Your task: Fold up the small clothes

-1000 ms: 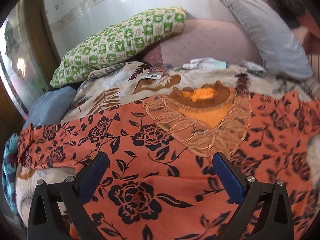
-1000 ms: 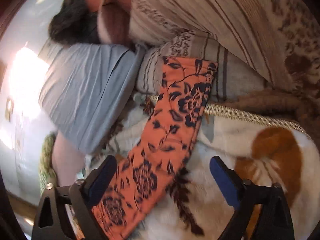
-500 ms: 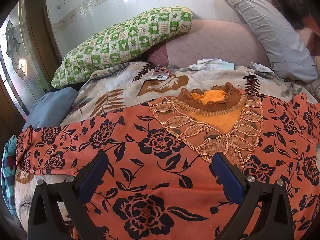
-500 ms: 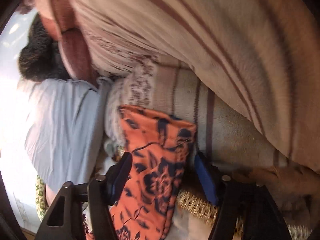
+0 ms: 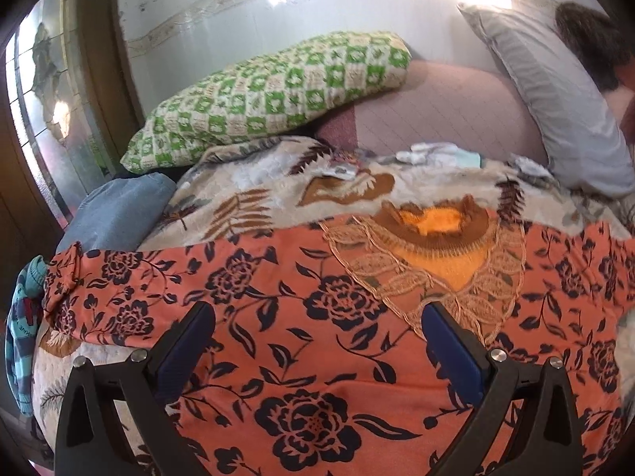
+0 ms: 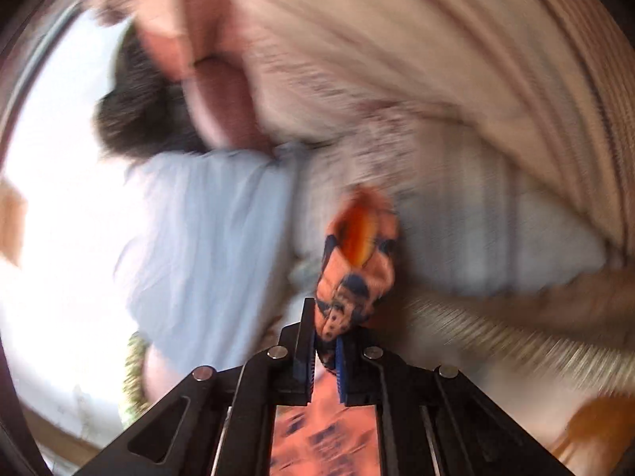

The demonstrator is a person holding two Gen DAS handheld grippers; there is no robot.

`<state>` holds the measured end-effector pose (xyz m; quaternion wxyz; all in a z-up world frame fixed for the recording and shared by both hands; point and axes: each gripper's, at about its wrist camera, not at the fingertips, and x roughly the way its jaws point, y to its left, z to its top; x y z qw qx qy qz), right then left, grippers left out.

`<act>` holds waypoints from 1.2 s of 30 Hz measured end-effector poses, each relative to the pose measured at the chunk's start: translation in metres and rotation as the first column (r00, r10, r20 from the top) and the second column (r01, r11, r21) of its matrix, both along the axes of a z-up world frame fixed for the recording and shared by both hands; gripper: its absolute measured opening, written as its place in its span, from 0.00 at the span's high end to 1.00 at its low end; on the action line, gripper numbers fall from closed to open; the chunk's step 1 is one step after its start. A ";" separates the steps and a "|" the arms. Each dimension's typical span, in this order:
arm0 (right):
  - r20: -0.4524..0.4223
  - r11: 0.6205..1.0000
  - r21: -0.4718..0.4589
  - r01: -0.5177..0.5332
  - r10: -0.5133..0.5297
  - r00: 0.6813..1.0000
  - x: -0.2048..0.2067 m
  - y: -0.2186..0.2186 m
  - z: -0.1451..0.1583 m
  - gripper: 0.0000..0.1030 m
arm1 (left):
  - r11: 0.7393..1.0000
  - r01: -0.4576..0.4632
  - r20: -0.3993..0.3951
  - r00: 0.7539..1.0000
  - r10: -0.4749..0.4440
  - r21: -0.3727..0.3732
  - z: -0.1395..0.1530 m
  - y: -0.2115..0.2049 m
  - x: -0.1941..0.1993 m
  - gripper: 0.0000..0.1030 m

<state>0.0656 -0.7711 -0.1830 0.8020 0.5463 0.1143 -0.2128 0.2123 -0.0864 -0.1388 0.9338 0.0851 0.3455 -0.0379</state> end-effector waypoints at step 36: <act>-0.054 0.567 -0.008 -0.824 0.822 0.567 0.183 0.522 -0.013 0.18 | 0.948 -0.299 -0.045 0.954 0.296 -0.104 0.014 0.178 0.015 0.00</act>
